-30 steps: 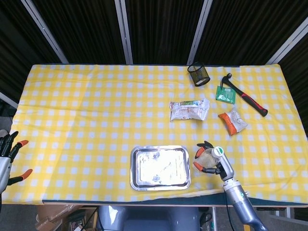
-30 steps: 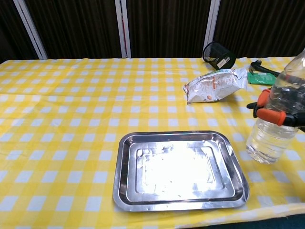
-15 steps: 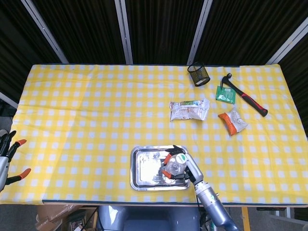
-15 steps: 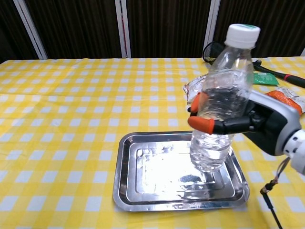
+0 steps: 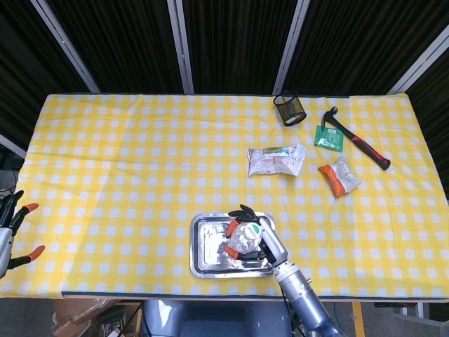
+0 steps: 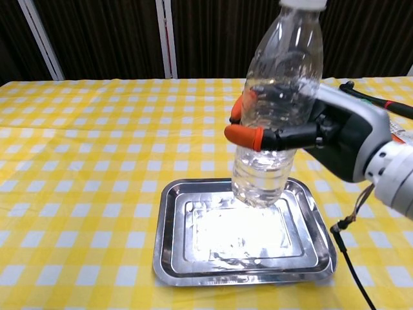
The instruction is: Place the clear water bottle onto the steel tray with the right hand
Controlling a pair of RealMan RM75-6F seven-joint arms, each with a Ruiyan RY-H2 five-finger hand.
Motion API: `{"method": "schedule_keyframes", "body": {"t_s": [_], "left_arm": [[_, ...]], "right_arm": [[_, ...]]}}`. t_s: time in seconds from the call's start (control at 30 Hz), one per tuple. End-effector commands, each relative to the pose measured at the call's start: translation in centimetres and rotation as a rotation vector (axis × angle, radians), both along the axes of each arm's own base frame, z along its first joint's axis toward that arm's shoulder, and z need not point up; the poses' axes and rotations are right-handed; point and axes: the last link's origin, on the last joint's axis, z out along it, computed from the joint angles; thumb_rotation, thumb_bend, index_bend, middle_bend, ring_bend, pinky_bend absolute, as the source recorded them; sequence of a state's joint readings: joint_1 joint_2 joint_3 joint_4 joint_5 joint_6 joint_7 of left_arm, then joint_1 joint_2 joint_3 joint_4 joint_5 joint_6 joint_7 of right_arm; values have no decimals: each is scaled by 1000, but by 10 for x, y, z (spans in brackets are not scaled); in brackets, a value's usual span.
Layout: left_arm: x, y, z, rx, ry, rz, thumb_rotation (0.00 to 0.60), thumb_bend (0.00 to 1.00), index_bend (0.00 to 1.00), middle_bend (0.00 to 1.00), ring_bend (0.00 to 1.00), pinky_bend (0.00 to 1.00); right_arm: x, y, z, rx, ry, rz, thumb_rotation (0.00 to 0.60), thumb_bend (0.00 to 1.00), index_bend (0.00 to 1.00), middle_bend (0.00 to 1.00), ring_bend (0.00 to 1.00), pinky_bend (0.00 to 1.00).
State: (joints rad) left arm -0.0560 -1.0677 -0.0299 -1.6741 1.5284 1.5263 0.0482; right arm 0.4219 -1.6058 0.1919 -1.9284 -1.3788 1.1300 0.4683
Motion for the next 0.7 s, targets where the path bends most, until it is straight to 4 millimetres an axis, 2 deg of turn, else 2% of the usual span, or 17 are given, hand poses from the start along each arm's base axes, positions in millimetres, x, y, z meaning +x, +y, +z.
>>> {"method": "schedule_keyframes", "body": {"t_s": [0.03, 0.27, 0.37, 0.43, 0.53, 0.7], "left_arm": [[0, 0, 0, 1, -3, -1, 600, 176, 197, 0, 0, 0], [-1, -2, 5, 19, -15, 4, 600, 176, 197, 0, 0, 0], [-1, -2, 6, 18, -18, 2, 600, 176, 197, 0, 0, 0], [-1, -2, 6, 18, -18, 1, 600, 176, 197, 0, 0, 0], [-2, -2, 6, 18, -18, 3, 600, 176, 197, 0, 0, 0], [-2, -3, 8, 24, -22, 4, 600, 176, 197, 0, 0, 0]], "right_arm": [[18, -9, 41, -68, 9, 39, 600, 466, 759, 599, 224, 0], [56, -12, 101, -117, 65, 108, 600, 468, 760, 606, 235, 0], [66, -16, 112, -130, 92, 123, 600, 469, 760, 610, 235, 0], [70, -19, 112, -131, 120, 138, 600, 471, 760, 614, 235, 0], [67, -17, 101, -71, 141, 122, 600, 478, 760, 614, 235, 0], [47, -7, 74, 55, 179, 40, 600, 481, 760, 614, 235, 0]]}}
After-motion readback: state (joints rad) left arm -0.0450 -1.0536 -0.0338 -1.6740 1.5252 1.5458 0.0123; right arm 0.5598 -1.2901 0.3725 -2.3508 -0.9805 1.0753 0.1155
